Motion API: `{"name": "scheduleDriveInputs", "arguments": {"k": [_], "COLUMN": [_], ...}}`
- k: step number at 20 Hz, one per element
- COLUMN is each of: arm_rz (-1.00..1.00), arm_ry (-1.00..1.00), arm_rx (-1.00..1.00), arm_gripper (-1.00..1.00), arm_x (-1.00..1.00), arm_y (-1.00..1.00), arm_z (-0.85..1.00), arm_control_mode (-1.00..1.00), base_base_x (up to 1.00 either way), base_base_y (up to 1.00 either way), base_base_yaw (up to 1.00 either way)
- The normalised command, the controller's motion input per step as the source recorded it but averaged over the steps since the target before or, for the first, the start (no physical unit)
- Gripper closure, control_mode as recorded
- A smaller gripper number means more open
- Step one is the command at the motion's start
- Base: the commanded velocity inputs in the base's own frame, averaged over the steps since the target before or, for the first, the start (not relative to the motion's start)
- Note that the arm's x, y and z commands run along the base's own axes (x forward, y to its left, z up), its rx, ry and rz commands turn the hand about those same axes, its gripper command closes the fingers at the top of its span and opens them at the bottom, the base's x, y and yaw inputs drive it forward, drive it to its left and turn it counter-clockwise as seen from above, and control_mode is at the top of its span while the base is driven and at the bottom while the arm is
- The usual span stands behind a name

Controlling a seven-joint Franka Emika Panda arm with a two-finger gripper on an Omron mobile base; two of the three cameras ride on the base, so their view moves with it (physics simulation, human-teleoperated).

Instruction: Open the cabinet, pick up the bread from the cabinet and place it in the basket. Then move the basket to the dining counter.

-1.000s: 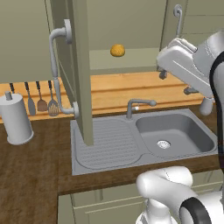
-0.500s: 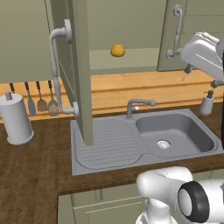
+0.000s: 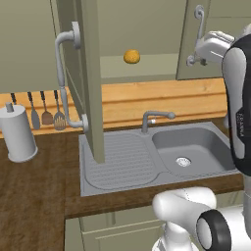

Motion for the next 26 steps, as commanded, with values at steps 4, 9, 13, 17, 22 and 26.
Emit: {"name": "scheduleDriveInputs", "arguments": {"k": [4,9,13,17,22,26], "arm_rz": [0.00,0.00,0.00,0.01,0.03,0.03], "arm_ry": [-0.22,-0.03,0.00,0.00,-0.04,-0.12], "arm_rx": [-0.10,-0.08,-0.07,-0.02,0.00,0.00], "arm_gripper": [-1.00,-1.00,-1.00,-1.00,-1.00,-1.00], "arm_x": [0.78,0.66,0.33,0.39,0.37,0.35], "arm_y": [-0.27,-0.25,-0.22,-0.21,-0.06,0.00], "arm_z": [0.10,0.33,0.46,0.17,0.00,0.00], "arm_control_mode": [-1.00,-1.00,-1.00,-1.00,-1.00,-1.00], "base_base_x": [0.00,0.00,0.00,0.00,0.00,0.00], "base_base_y": [0.00,0.00,0.00,0.00,0.00,0.00], "base_base_yaw": [0.00,0.00,0.00,0.00,0.00,0.00]}}
